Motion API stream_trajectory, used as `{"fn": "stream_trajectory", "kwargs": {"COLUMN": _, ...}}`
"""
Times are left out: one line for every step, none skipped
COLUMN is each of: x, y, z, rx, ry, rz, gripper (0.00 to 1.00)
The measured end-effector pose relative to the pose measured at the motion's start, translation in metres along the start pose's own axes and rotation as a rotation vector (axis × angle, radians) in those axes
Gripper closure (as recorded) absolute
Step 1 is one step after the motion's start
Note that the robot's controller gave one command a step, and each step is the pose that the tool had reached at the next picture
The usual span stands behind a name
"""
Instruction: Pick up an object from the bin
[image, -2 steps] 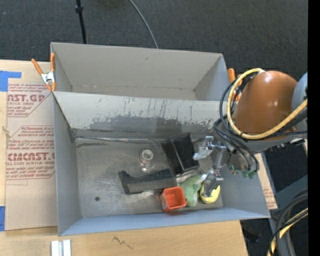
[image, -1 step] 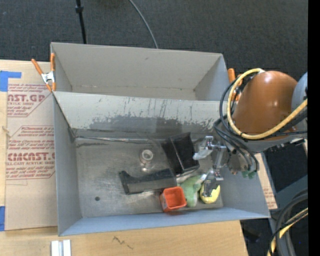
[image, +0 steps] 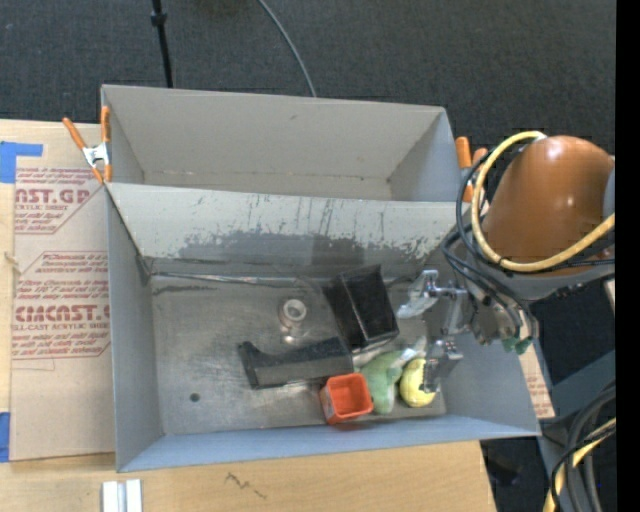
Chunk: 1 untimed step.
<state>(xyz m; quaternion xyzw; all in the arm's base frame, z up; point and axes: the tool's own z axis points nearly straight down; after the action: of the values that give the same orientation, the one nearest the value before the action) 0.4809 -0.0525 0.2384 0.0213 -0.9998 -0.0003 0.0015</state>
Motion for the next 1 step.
{"fn": "stream_trajectory", "kwargs": {"x": -0.003, "y": -0.0003, "z": 0.0393, "rx": 0.003, "ry": -0.013, "rz": -0.207, "gripper": 0.0}}
